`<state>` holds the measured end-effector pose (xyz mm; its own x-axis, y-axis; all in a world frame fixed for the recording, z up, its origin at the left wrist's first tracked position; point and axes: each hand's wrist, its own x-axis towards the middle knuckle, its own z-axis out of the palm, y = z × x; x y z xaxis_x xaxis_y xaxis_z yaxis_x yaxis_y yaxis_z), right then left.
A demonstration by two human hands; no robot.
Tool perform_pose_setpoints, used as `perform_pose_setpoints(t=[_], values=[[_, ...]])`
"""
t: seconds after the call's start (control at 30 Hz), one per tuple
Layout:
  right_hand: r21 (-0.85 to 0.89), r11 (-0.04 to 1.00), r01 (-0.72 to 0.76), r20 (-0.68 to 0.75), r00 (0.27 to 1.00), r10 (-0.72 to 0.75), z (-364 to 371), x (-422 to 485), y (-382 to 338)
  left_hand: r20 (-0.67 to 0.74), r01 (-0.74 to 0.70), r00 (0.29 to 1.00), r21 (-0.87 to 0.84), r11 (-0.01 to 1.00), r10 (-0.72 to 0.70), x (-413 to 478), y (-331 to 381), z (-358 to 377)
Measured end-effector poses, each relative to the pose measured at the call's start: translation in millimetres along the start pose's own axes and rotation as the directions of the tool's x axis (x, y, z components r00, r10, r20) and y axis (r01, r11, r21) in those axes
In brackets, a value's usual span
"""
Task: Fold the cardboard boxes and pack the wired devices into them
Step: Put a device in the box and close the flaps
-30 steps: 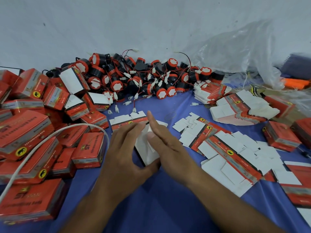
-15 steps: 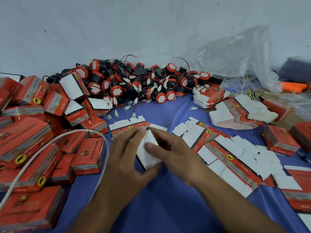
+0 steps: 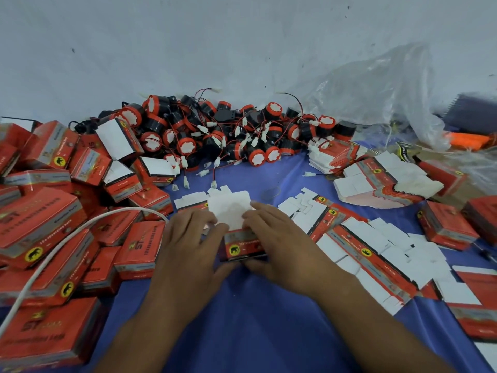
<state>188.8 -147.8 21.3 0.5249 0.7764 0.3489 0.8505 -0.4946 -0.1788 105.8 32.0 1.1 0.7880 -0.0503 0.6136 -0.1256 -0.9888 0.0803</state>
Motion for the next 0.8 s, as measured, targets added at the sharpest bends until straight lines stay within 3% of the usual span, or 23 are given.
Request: perform_pose_setpoints(t=[0.07, 0.27, 0.37, 0.47, 0.57, 0.67, 0.8], values=[[-0.05, 0.993, -0.104, 0.002, 0.995, 0.104, -0.4, 2.8, -4.0, 0.013, 0.052, 0.999, -0.015, 0.999, -0.052, 0.7, 0.1, 1.4], [-0.13, 0.918, -0.374, 0.072, 0.92, 0.385, 7.7, 6.7, -21.1, 0.078, 0.197, 0.98, -0.333, 0.922, -0.181, -0.8, 10.0, 7.4], [-0.124, 0.898, -0.422, 0.112, 0.893, 0.436, 4.2, 6.9, -20.6, 0.113, 0.3, 0.95, -0.58, 0.758, -0.291, -2.2, 11.1, 7.2], [0.013, 0.913, -0.408, 0.135, 0.905, 0.402, -6.8, 4.1, -13.1, 0.287, 0.461, 0.883, -0.68, 0.571, -0.372, -2.9, 3.3, 4.9], [0.24, 0.838, -0.49, 0.108, 0.872, 0.478, -20.0, 15.0, 5.3, 0.331, 0.484, 0.875, -0.639, 0.598, -0.354, -2.6, -3.7, 3.1], [0.207, 0.794, -0.572, 0.056, 0.817, 0.574, -11.5, 61.6, 55.1, 0.172, 0.386, 0.918, -0.586, 0.712, -0.357, -4.9, -3.4, 8.3], [0.195, 0.767, -0.611, 0.053, 0.788, 0.614, 22.7, 139.7, 117.6, 0.121, 0.359, 0.922, -0.62, 0.697, -0.367, 0.7, -11.0, 17.8]])
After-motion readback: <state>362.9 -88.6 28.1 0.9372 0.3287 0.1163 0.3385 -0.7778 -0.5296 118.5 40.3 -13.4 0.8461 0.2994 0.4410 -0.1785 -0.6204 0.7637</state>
